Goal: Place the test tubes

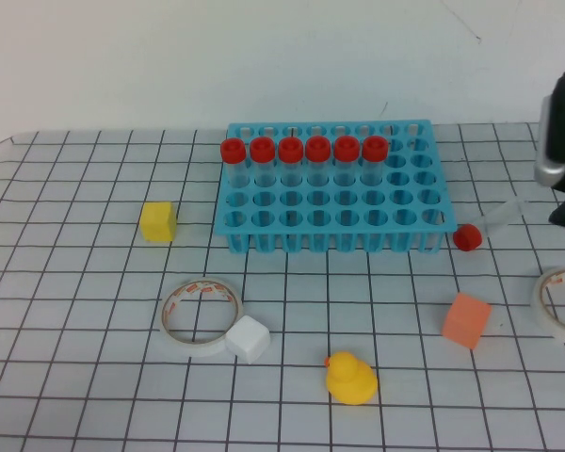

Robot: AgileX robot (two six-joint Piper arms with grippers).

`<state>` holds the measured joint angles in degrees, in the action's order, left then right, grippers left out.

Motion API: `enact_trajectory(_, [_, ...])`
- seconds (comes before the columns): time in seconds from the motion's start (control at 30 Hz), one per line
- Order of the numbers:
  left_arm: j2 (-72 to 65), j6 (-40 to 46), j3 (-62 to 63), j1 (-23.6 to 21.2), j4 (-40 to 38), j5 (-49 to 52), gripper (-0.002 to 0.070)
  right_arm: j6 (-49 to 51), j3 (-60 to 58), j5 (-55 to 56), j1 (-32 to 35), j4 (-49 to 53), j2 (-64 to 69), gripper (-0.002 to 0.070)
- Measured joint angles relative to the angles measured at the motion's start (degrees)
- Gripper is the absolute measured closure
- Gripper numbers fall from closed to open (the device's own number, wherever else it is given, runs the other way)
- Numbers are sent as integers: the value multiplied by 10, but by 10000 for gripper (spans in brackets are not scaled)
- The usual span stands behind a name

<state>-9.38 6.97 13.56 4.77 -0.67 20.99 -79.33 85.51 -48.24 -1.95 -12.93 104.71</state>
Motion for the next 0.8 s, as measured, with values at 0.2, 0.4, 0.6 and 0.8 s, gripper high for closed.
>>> enact_trajectory(0.2, [0, 1, -2, 0, 0, -10, 676, -49, 69, 2, -35, 11, 80, 101])
enact_trajectory(0.4, [0, 1, -2, 0, 0, -11, 676, -83, 112, 2, -62, 23, 134, 93])
enact_trajectory(0.6, [0, 1, -2, 0, 0, -11, 676, -77, 128, 1, -63, 40, 150, 160])
enact_trajectory(0.8, [0, 1, -2, 0, 0, -11, 676, -70, 130, -8, -63, 41, 158, 240])
